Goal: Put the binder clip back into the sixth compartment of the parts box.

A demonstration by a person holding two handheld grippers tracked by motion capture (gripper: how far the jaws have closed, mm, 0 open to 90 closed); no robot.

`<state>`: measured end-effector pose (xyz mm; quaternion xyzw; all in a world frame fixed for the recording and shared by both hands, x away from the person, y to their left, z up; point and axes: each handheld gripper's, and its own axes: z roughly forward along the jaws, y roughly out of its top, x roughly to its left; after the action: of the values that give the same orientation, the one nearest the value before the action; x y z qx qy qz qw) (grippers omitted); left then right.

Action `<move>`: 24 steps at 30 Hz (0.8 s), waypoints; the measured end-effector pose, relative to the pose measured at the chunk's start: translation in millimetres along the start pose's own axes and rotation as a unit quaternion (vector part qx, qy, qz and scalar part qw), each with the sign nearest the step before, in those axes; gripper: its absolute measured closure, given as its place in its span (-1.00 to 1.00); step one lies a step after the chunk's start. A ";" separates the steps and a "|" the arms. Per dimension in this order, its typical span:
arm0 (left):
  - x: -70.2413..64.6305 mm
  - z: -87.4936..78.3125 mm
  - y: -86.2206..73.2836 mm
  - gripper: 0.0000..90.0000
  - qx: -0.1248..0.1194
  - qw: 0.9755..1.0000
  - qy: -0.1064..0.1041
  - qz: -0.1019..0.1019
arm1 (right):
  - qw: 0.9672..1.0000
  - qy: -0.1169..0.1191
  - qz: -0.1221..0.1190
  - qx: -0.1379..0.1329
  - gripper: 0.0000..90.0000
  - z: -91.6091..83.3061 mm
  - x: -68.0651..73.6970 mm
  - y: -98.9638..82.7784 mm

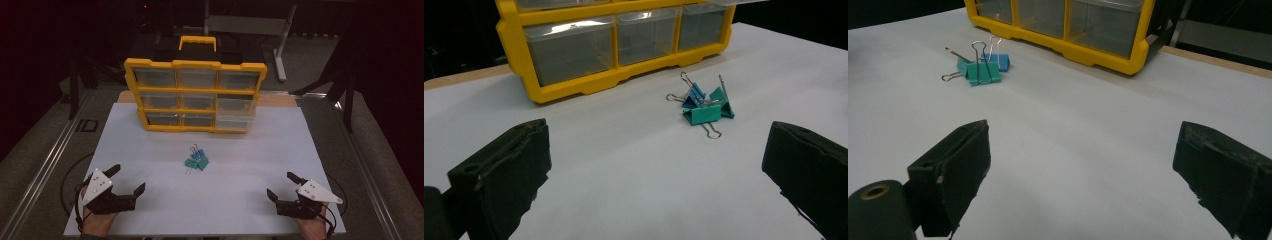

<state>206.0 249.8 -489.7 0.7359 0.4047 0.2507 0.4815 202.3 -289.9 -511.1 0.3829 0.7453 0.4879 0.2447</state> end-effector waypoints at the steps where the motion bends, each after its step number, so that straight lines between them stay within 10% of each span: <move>1: -0.1 0.5 -0.5 -1.00 0.002 1.000 0.001 0.000 | 1.000 0.000 0.002 0.000 -0.82 0.2 -0.2 0.0; 24: -5.4 6.3 19.6 -0.99 0.024 0.999 -0.015 0.016 | 1.000 -0.004 0.019 -0.003 -0.82 2.3 -0.8 2.6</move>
<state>214.8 238.0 -474.3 0.7572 0.3917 0.2376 0.4655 205.3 -288.7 -509.7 0.3983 0.7354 0.4930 0.2397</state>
